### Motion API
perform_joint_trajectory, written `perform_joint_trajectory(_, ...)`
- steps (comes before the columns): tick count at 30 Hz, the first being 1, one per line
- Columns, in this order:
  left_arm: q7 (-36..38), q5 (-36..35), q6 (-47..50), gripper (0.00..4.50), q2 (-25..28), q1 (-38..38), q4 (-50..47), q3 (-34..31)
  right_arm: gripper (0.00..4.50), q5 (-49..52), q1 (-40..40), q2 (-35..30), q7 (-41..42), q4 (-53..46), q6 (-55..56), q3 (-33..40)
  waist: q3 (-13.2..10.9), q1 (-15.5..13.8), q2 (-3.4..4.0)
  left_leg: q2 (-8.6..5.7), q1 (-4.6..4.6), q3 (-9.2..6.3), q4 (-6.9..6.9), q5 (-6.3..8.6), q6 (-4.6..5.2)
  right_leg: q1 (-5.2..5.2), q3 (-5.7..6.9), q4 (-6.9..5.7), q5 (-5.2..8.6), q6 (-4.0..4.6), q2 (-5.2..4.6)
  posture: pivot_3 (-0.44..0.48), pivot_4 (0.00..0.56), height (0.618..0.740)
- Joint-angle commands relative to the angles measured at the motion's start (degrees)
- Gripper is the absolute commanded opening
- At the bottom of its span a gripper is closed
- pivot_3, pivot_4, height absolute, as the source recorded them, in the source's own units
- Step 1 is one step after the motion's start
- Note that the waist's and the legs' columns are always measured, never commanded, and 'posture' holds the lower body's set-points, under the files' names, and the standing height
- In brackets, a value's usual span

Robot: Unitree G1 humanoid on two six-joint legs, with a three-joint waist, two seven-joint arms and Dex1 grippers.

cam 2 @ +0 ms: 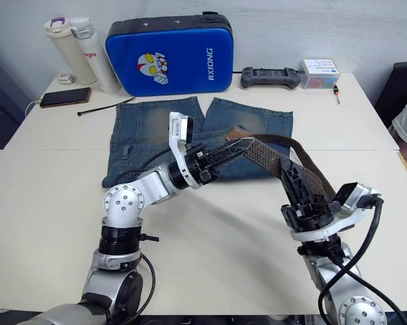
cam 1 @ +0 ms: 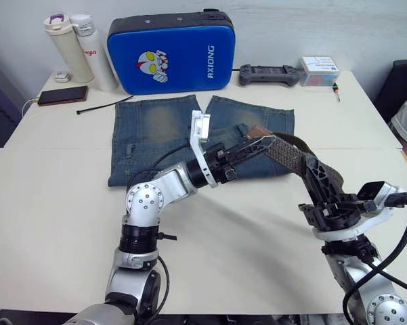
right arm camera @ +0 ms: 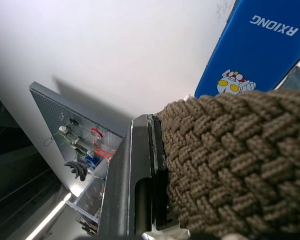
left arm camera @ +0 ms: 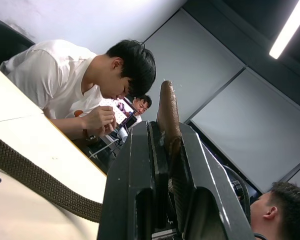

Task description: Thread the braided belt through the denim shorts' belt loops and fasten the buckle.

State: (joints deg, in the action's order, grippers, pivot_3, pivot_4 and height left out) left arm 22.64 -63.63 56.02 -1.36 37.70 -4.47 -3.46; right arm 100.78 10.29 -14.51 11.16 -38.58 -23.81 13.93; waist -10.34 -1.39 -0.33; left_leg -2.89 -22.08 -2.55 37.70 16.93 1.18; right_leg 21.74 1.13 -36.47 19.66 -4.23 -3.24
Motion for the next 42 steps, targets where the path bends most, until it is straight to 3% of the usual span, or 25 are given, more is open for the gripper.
perform_joint_trajectory(1,0.17,0.30,-0.73,0.00,0.16,0.22,-1.62,0.08,0.07,-0.54,-0.69,-1.19,0.06,-1.11,0.08,0.69,0.00,0.00,0.00,0.00,0.00,0.00,0.00,0.00,0.00,0.00,0.00,0.00,0.00,0.00,0.00,0.000,0.150,0.740)
perform_joint_trajectory(3,-0.20,1.87,-0.47,0.00,2.11,0.23,-1.41,0.09,0.07,-1.74,-2.00,-2.80,-0.79,0.19,0.67,2.61,0.00,0.00,0.00,0.00,0.00,0.00,0.00,0.00,0.00,0.00,0.00,0.01,0.00,0.00,0.00,0.000,0.150,0.740)
perform_joint_trajectory(5,-1.07,2.19,-0.39,1.00,4.11,0.19,-0.31,-1.73,0.00,-1.23,-3.06,-4.73,-1.41,1.46,1.08,4.83,0.00,0.07,0.00,0.00,0.00,0.00,0.00,0.00,0.00,0.00,0.00,0.00,0.00,0.00,0.00,0.000,0.150,0.740)
perform_joint_trajectory(6,0.40,2.78,-0.54,1.30,6.29,0.16,-0.75,-1.95,0.00,-0.88,-3.24,-5.83,-1.67,1.95,0.96,5.76,0.00,0.09,0.01,0.00,0.01,0.02,0.00,0.00,0.00,0.01,-0.01,-0.01,0.00,0.00,0.00,0.000,0.150,0.740)
perform_joint_trajectory(11,7.28,4.95,-1.64,3.65,15.31,0.42,-2.84,-1.83,0.00,0.02,-3.16,-10.45,-2.80,3.13,-0.75,9.61,0.00,0.03,0.01,0.00,0.00,0.07,-0.32,-0.10,-0.11,0.21,-0.06,-0.04,0.03,0.06,0.01,0.000,0.150,0.740)
perform_joint_trajectory(13,12.91,11.95,-5.52,4.45,21.11,0.36,-4.11,2.95,0.00,-0.47,-1.85,-15.17,-1.65,3.63,-3.17,12.30,0.00,-0.02,0.01,0.00,-0.03,0.08,-0.35,-0.10,-0.10,0.25,-0.06,-0.03,0.03,0.07,0.00,0.000,0.150,0.740)
perform_joint_trajectory(17,18.35,28.51,-16.15,4.45,27.32,2.65,-0.27,14.21,0.00,-2.59,2.20,-26.29,2.18,4.72,-9.59,18.08,0.00,-0.52,0.05,-0.06,-0.06,0.11,-0.40,-0.12,-0.03,0.21,-0.05,0.10,0.03,0.07,-0.11,0.000,0.150,0.740)
perform_joint_trajectory(21,23.35,42.38,-28.67,4.45,26.24,6.89,9.73,23.72,0.00,-1.86,6.63,-32.87,5.95,3.13,-14.01,23.34,-0.02,-1.26,0.01,-0.09,-0.05,0.10,-0.47,-0.11,0.15,0.10,-0.02,0.33,0.00,0.03,-0.16,0.000,0.150,0.740)
perform_joint_trajectory(27,22.72,54.52,-44.03,4.45,15.46,15.98,32.56,27.91,0.00,0.00,8.49,-33.26,3.27,-1.87,-13.46,27.42,-0.07,-1.70,-0.08,-0.08,-0.21,0.11,-0.44,-0.06,0.25,0.13,0.02,0.49,-0.06,-0.08,-0.15,0.000,0.150,0.740)
perform_joint_trajectory(30,21.18,58.03,-50.87,4.45,10.35,19.90,46.43,26.67,0.00,0.71,8.62,-32.69,0.95,-4.36,-12.13,28.03,-0.11,-1.74,-0.15,-0.09,-0.25,0.17,-0.39,-0.04,0.31,0.14,0.04,0.51,-0.11,-0.17,-0.15,0.000,0.150,0.740)
perform_joint_trajectory(33,19.96,61.92,-57.15,3.65,7.36,22.60,57.91,26.44,0.00,1.73,8.21,-32.54,-1.63,-6.28,-10.50,28.23,-0.15,-1.46,-0.22,-0.09,-0.24,0.28,-0.39,-0.02,0.36,0.14,0.00,0.50,-0.14,-0.22,-0.15,0.000,0.150,0.740)
perform_joint_trajectory(37,21.61,65.49,-62.85,1.86,6.38,24.05,64.59,26.18,0.00,2.94,8.48,-33.01,-3.34,-7.57,-9.60,28.67,-0.22,-1.49,-0.39,-0.08,-0.21,0.31,-0.39,-0.03,0.35,0.18,-0.02,0.42,-0.14,-0.23,-0.14,0.000,0.150,0.740)
perform_joint_trajectory(41,30.96,64.41,-63.79,0.03,8.17,21.90,60.75,25.25,0.00,4.59,7.82,-34.39,-4.53,-5.51,-9.72,29.89,-0.22,-1.29,-0.38,-0.08,-0.21,0.33,-0.36,-0.03,0.34,0.17,-0.06,0.42,-0.15,-0.24,-0.15,0.000,0.150,0.740)
perform_joint_trajectory(42,33.18,64.18,-63.53,0.03,8.55,21.18,59.57,25.16,0.00,4.98,7.57,-34.62,-4.77,-5.14,-9.74,29.96,-0.22,-1.20,-0.38,-0.08,-0.19,0.33,-0.37,-0.03,0.34,0.17,-0.06,0.41,-0.15,-0.24,-0.15,0.000,0.150,0.740)
